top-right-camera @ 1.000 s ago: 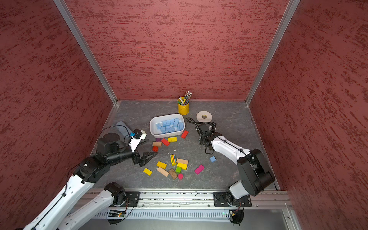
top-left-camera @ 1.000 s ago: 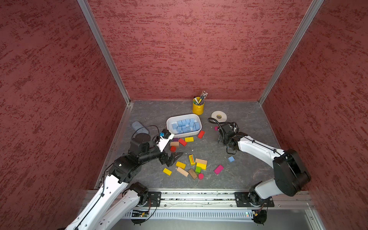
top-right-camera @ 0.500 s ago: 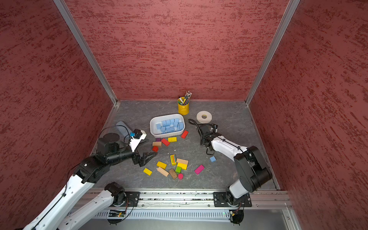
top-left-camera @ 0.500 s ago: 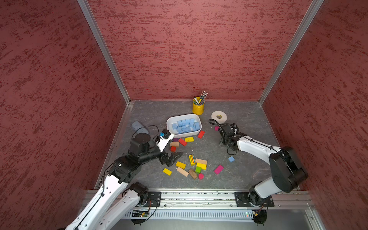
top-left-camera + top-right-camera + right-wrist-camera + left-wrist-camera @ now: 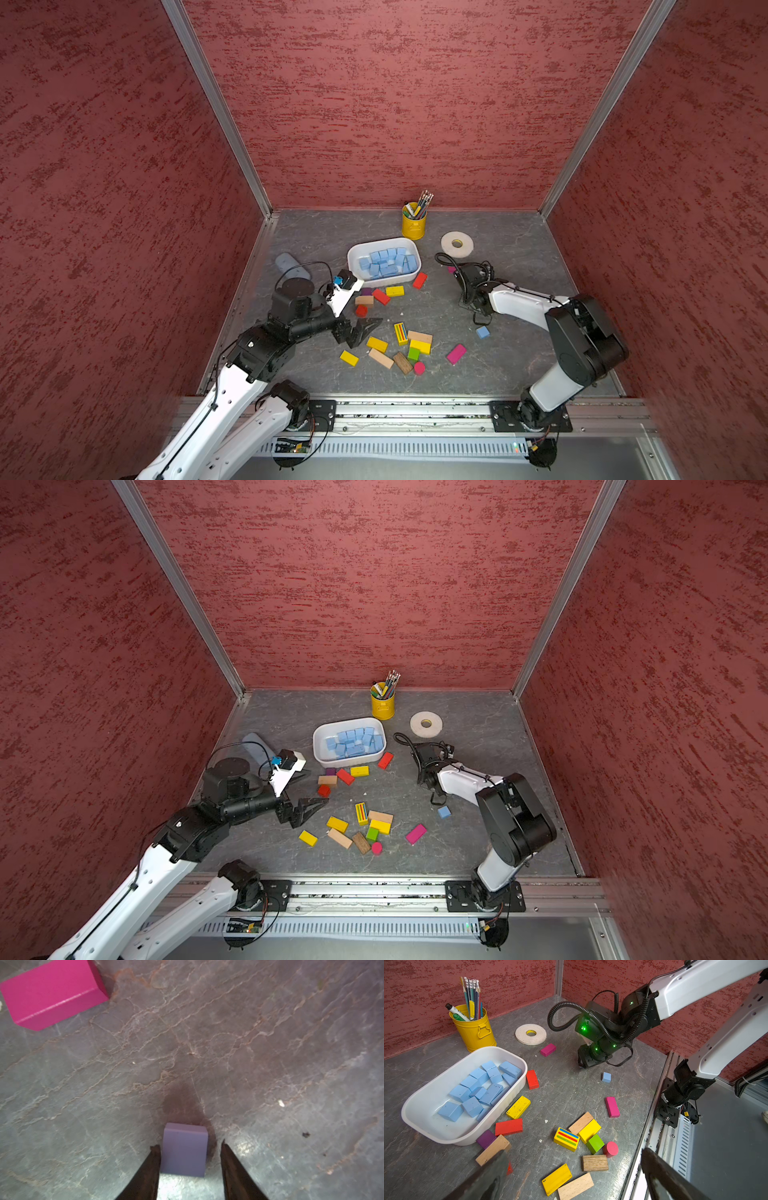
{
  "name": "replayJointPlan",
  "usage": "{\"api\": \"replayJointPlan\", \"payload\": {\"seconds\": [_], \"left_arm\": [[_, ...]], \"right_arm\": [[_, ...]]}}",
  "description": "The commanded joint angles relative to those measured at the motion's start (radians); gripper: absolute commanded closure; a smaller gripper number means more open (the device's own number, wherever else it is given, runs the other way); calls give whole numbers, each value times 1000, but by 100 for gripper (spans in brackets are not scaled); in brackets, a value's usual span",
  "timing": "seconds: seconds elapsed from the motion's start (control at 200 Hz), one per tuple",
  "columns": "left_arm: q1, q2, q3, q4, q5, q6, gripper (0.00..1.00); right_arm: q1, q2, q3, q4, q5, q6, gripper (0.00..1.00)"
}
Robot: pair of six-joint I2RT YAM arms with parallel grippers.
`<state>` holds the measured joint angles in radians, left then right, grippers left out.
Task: Pick out the blue building blocks
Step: Pick up the building block from the center of the board.
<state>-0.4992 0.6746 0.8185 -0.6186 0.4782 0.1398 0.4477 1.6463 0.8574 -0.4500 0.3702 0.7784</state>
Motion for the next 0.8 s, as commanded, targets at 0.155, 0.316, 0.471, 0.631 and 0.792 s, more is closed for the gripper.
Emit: {"api": "replayJointPlan", "payload": {"seconds": [0.155, 0.316, 0.471, 0.631, 0.792], "left_arm": [[4, -3, -4, 26, 11, 12, 0], [4, -3, -4, 25, 10, 13, 0], [3, -1, -5, 26, 10, 12, 0], [3, -3, -4, 26, 13, 12, 0], [3, -3, -4, 27, 13, 12, 0]], "right_arm": [[-6, 23, -14, 40, -19, 13, 63], [-6, 24, -9, 40, -23, 15, 70], [-6, 21, -8, 42, -30, 14, 77], [-6, 12, -4, 42, -40, 9, 83], [-6, -6, 1, 42, -43, 5, 86]]}}
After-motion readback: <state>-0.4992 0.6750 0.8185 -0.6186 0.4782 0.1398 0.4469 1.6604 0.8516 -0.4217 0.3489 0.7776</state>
